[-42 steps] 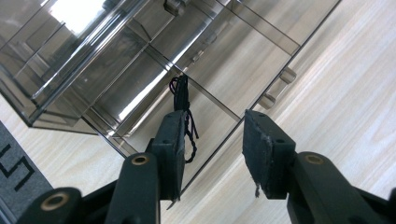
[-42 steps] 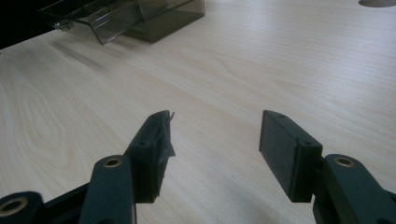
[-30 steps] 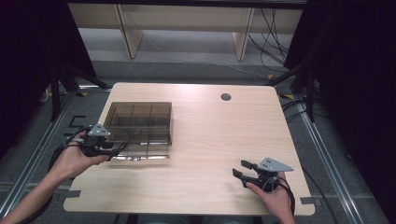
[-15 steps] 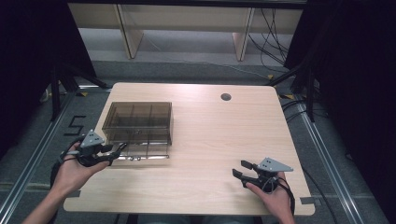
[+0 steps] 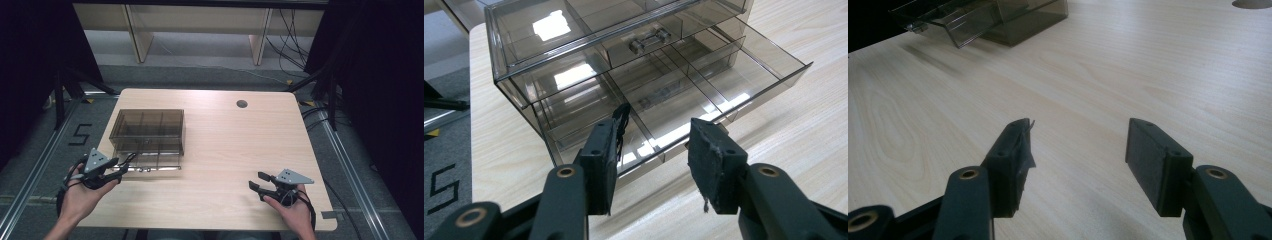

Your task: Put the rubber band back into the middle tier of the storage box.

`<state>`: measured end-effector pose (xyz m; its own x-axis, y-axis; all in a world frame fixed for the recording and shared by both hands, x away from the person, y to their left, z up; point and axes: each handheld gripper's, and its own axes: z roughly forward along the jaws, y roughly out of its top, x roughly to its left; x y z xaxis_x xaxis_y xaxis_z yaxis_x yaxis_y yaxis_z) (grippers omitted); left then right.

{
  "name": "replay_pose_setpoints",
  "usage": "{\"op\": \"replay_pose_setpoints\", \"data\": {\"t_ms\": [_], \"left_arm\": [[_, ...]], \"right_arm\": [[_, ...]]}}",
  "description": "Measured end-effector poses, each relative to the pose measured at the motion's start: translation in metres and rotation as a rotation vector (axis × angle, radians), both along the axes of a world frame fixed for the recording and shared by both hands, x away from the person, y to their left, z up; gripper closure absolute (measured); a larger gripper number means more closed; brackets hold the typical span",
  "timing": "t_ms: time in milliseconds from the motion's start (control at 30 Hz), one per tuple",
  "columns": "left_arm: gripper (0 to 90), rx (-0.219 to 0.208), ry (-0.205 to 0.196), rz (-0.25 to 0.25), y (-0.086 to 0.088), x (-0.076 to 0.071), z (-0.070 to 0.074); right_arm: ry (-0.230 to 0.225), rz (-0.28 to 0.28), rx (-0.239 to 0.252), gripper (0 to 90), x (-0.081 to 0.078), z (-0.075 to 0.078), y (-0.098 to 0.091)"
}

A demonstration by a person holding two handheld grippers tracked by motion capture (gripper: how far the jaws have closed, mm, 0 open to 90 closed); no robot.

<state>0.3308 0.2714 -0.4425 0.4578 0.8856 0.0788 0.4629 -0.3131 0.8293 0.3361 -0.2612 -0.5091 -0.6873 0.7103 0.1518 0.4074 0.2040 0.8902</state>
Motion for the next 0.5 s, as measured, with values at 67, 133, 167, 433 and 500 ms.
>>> {"op": "replay_pose_setpoints", "data": {"t_ms": [67,133,167,433,500], "left_arm": [[54.2,-0.002,-0.020,0.010,-0.001,-0.004,-0.001],[54.2,-0.016,-0.030,0.013,-0.001,-0.007,-0.003],[54.2,-0.015,-0.038,0.016,-0.002,-0.009,-0.003],[54.0,-0.042,-0.076,0.019,-0.009,-0.017,-0.012],[53.8,-0.049,-0.094,0.018,-0.009,-0.020,-0.015]], "right_arm": [[0.013,0.003,0.010,44.4,0.000,0.000,0.001],[0.013,0.003,0.010,44.3,0.000,0.000,0.001],[0.000,-0.001,0.000,44.3,0.000,0.000,0.000],[0.015,0.002,0.012,44.4,-0.001,-0.001,0.002],[0.026,-0.004,0.003,44.4,-0.002,0.000,0.001]]}}
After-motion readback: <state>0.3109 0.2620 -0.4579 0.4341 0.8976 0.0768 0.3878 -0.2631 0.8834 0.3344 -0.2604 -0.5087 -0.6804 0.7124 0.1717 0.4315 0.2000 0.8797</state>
